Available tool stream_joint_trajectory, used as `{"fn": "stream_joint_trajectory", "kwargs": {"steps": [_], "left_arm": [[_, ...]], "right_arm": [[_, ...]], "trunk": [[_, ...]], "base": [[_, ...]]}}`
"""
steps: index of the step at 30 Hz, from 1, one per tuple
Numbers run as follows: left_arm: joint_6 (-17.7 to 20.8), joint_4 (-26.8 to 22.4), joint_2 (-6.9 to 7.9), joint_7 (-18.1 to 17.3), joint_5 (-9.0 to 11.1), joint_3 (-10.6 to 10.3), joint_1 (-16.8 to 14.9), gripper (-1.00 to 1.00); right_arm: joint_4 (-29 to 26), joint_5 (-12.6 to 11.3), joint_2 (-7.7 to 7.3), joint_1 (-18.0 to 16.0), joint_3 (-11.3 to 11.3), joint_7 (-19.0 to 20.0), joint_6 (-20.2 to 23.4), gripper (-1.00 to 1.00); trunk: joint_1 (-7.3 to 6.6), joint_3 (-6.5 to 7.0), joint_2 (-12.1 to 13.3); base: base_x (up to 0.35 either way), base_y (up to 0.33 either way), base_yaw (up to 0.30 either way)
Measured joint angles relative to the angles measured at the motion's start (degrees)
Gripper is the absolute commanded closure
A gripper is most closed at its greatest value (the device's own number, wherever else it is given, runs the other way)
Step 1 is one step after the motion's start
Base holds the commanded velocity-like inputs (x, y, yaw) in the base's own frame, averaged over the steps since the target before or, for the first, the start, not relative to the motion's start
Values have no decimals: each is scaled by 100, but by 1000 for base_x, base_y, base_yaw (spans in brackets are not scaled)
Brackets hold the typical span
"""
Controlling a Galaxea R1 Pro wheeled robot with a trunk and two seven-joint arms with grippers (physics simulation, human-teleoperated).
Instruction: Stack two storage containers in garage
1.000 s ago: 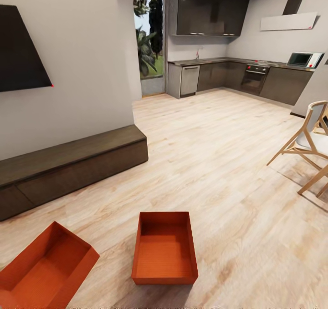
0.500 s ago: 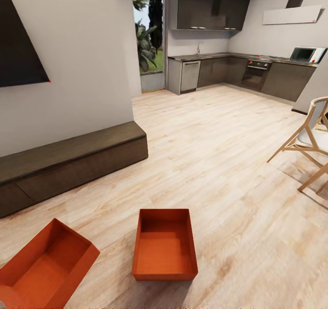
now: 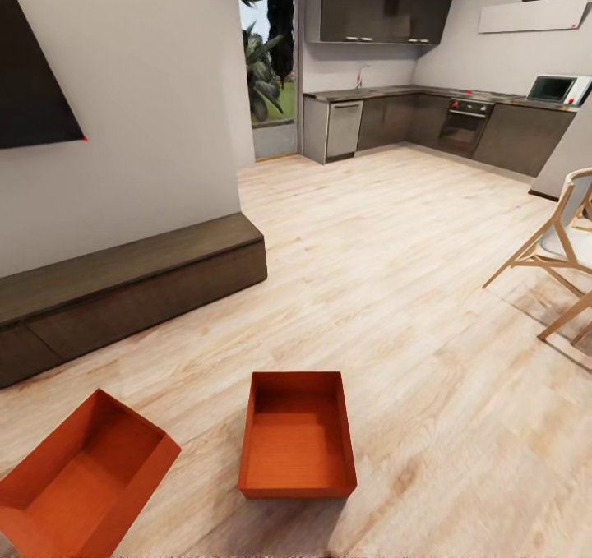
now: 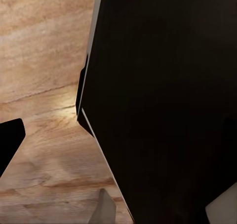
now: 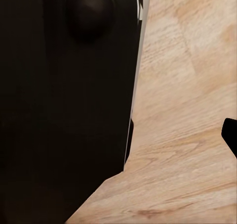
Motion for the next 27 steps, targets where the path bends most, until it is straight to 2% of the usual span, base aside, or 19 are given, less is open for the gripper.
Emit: {"fn": "stream_joint_trajectory", "kwargs": {"steps": [27], "left_arm": [[0, 0, 0, 0, 0, -1, 2, -100]], "right_arm": [[0, -9, 0, 0, -5, -22, 0, -100]], "trunk": [[0, -251, 0]], "base": [[0, 0, 0]]}}
